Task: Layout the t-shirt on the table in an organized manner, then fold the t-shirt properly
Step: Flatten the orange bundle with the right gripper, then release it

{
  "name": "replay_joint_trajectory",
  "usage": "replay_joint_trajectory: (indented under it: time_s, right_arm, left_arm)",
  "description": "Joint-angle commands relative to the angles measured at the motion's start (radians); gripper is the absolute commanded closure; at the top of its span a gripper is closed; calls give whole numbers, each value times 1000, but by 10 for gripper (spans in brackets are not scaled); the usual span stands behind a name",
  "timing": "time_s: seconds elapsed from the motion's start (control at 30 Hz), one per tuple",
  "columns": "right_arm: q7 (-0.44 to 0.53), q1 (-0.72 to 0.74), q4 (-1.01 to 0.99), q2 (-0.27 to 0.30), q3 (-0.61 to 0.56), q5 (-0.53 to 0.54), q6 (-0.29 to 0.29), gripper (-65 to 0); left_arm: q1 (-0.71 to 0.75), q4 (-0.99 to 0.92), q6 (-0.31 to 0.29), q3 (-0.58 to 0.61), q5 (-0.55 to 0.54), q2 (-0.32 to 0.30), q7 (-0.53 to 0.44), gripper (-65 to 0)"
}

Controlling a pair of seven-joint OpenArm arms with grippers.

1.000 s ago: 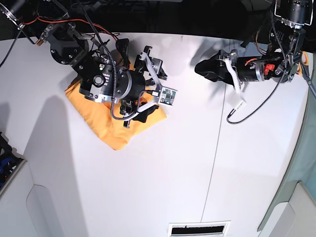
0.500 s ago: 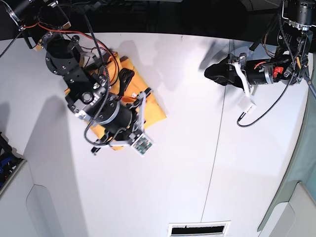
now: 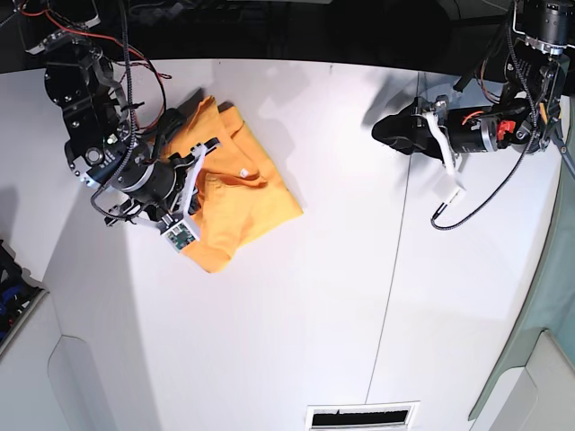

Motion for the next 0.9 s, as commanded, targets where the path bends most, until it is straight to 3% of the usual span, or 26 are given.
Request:
replay_joint_trajectory:
  time_s: [0.0,0.17,0.33,0.5,0.57,0.7,0.87]
  right_arm:
    - [35,3,17,5,6,18,14,0]
    - [116,10,-29,-49,6,56,58,0]
    - [213,118,-230,-193,6,57,112,0]
    - [214,257,-391,-298,6,56,142,0]
    - [213,291,-393,-305,6,56,142,0]
    - [211,345,-393,-298,20,12,130,0]
    - [220,349,-409,-262,90,-41,92,0]
  left_arm:
    - [-10,13,-6,-7,-22,-14,-11,-363]
    - [-10,13,-6,-7,-22,-14,-11,-363]
    - [-10,13,-6,-7,-23,-14,-13,-363]
    - [-11,13,-6,-7,-26,-14,-16,-360]
    - [-14,13,-6,-7,-26,-14,-16,-300]
    - [-18,92,-6,-6,-24,-14,-6,-71]
    - [-19,311,-6,29,-1,8,-12,-43]
